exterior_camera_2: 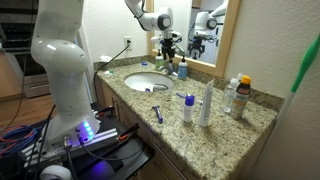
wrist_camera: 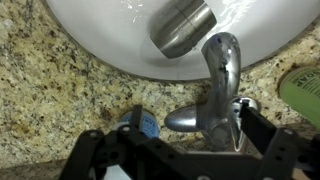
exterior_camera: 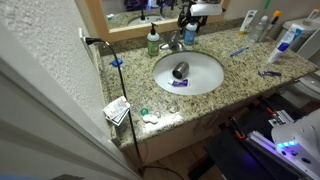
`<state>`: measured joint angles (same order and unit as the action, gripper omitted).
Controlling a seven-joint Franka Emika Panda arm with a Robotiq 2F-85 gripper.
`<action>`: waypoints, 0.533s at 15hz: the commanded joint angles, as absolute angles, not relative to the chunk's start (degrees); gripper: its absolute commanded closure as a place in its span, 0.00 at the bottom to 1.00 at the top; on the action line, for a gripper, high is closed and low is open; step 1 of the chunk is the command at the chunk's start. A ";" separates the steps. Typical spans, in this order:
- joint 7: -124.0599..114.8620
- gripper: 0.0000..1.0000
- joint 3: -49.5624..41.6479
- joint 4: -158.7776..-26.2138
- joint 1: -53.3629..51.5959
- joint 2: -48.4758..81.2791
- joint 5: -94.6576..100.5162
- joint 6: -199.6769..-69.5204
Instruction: Push the faucet handle down
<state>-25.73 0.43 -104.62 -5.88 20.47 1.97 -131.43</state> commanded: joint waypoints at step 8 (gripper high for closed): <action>-29.94 0.00 -1.22 -109.74 -9.41 19.94 9.83 -127.61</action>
